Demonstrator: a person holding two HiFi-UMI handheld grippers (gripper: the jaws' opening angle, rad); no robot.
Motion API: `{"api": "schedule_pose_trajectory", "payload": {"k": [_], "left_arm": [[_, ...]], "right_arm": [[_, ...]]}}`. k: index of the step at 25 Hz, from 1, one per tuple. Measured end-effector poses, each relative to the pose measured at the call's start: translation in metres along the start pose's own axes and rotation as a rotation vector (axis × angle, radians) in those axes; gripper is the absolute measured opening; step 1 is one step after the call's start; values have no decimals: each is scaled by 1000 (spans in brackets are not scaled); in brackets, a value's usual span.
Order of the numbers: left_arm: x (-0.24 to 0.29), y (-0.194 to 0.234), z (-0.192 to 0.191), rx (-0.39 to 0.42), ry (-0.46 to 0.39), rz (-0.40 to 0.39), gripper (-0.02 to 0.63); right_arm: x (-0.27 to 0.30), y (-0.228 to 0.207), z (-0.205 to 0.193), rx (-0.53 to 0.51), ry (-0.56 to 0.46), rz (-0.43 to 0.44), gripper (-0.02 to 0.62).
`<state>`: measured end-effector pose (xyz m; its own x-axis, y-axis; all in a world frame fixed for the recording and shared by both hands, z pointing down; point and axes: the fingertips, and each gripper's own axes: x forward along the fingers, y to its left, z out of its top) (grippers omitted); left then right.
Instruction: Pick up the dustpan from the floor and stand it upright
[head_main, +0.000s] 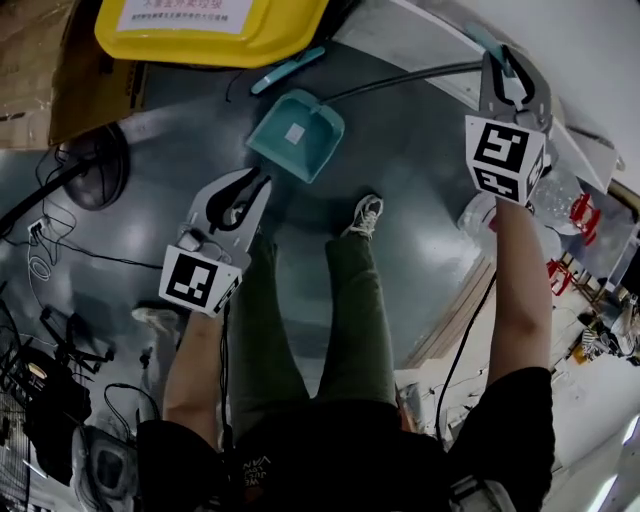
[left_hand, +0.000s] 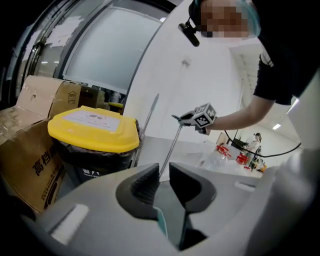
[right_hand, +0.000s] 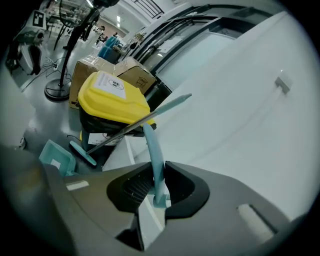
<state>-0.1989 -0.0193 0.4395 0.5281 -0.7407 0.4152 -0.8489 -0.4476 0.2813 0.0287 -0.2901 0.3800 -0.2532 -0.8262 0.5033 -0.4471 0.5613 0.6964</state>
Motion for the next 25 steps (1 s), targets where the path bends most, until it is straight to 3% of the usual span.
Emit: {"api": "schedule_pose_trajectory", "payload": {"k": [5,16,25], "left_arm": [[-27,0,21,-30,-33,27,114],[-63,6,16,-57,-22,61,108],[-62,-5,23,-59,-63,51,106]], "right_arm": [[3,-9,16,-47,-5,-22,67],[6,-24,38,-242,0,-57,77],[-28,4,43,-195,-61,-71,84]]}}
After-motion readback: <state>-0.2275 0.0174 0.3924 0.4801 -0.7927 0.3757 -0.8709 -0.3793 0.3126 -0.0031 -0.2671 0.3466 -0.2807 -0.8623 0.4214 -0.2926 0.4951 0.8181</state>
